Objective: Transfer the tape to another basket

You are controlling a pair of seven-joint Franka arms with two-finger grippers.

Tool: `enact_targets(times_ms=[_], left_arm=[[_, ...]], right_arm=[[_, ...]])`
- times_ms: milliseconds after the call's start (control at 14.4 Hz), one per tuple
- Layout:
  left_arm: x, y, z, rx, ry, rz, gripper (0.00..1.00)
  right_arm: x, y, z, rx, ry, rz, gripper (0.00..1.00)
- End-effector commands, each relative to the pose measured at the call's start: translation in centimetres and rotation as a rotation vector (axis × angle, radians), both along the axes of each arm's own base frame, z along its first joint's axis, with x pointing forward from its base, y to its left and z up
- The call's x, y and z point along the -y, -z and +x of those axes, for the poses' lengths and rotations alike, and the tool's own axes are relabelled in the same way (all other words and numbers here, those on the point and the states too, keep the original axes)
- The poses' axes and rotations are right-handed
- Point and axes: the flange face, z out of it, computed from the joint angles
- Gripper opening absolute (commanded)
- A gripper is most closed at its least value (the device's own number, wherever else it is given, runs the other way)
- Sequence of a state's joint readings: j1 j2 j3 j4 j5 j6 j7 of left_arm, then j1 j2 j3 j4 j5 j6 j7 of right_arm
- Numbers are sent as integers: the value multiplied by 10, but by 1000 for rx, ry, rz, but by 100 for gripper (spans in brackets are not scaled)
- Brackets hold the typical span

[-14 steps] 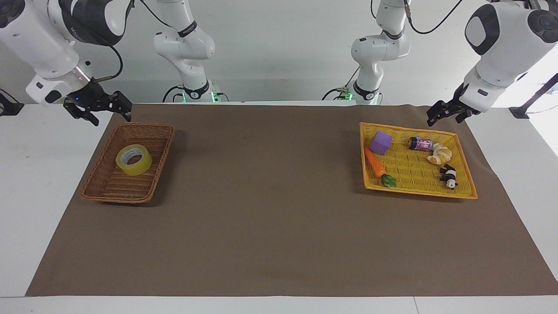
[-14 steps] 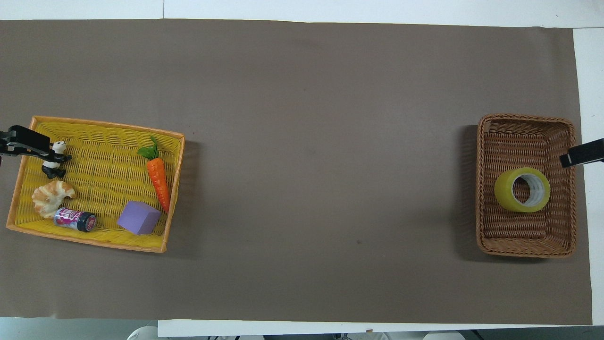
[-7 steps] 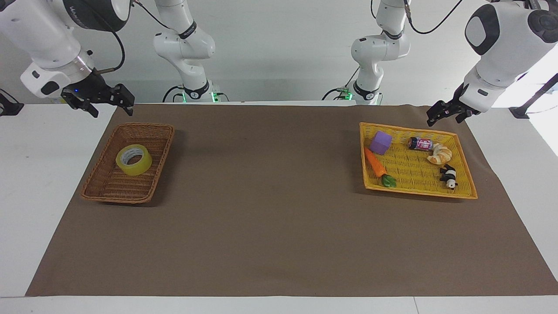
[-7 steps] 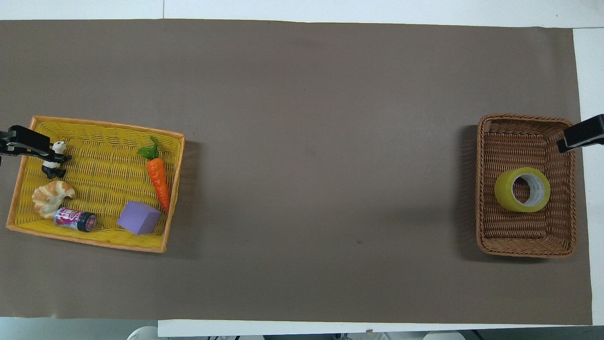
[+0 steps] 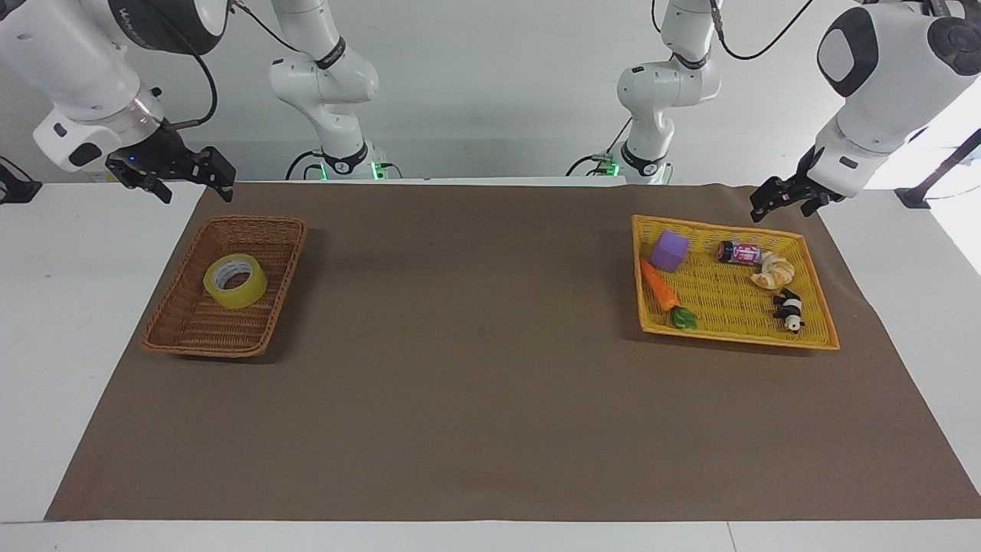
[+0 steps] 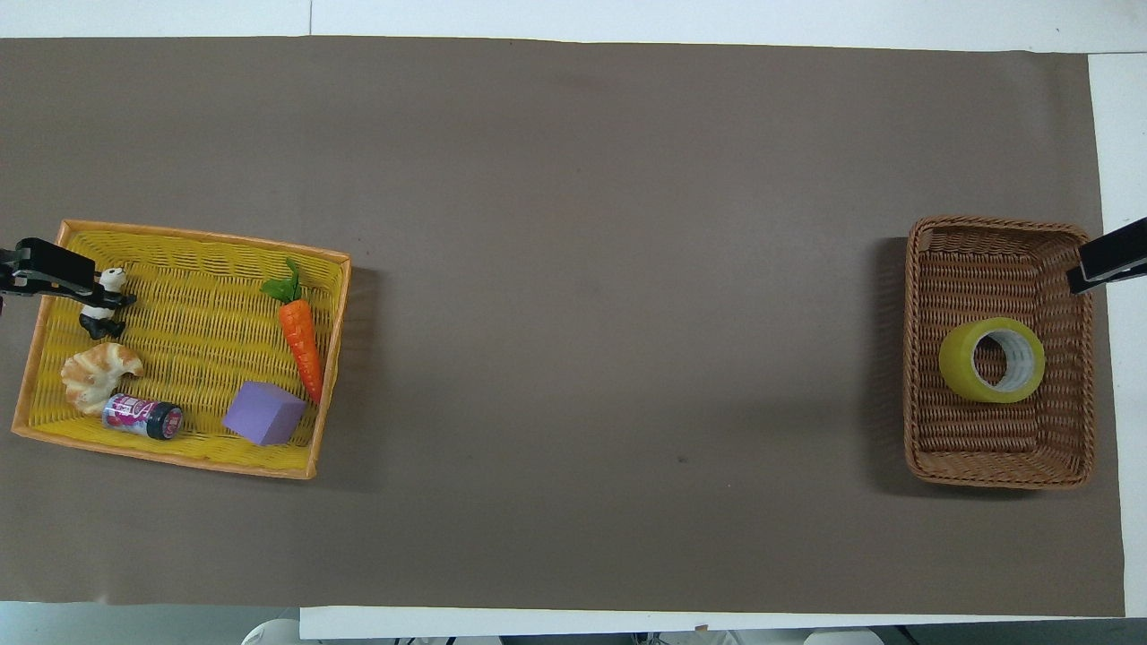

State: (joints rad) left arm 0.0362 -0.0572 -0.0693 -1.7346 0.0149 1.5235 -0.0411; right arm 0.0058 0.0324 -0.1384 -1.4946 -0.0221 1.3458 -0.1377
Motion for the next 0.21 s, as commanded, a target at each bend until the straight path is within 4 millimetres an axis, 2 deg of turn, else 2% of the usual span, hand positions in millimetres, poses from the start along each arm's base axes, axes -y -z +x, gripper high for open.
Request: enact_targets(times_ms=[0, 139], left_arm=[[-2, -1, -5, -4, -3, 18, 100], [-2, -2, -5, -2, -3, 17, 100]], right_arm=[[-3, -4, -11, 1, 25, -24, 100], [-2, -5, -8, 25, 23, -26, 100]])
